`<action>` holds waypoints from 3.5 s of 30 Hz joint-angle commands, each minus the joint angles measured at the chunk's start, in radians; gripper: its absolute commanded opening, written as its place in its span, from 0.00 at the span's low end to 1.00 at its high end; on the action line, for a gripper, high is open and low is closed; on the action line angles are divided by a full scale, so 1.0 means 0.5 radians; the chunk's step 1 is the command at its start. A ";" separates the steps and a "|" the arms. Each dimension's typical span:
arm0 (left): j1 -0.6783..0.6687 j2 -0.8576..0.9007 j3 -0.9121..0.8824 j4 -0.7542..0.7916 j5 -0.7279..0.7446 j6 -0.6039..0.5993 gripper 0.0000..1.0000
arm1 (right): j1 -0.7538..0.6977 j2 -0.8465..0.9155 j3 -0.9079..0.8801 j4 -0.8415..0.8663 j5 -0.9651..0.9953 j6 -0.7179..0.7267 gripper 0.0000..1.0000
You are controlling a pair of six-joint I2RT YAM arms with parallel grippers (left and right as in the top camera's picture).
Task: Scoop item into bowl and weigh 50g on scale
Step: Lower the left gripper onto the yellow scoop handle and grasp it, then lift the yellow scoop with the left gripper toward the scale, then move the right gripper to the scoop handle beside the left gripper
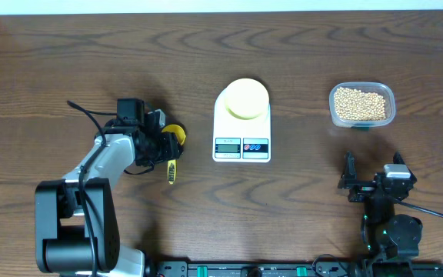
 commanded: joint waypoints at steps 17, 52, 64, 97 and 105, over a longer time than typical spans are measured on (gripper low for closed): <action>-0.005 0.127 -0.077 -0.180 0.041 0.094 0.41 | -0.010 -0.011 -0.002 -0.008 0.003 -0.022 0.99; -0.005 -0.614 -0.072 0.553 1.034 -0.382 0.07 | -0.010 -0.011 -0.002 -0.008 0.004 -0.022 0.99; -0.005 -1.037 -0.072 1.008 0.854 -0.883 0.07 | -0.009 -0.011 -0.002 0.098 0.043 0.009 0.99; -0.540 -1.035 -0.072 2.064 0.270 -2.012 0.07 | 0.211 1.955 1.695 0.737 -1.949 1.791 0.99; -0.674 -1.035 -0.072 2.256 0.079 -2.070 0.07 | 0.670 2.397 1.695 0.962 -1.767 2.460 0.89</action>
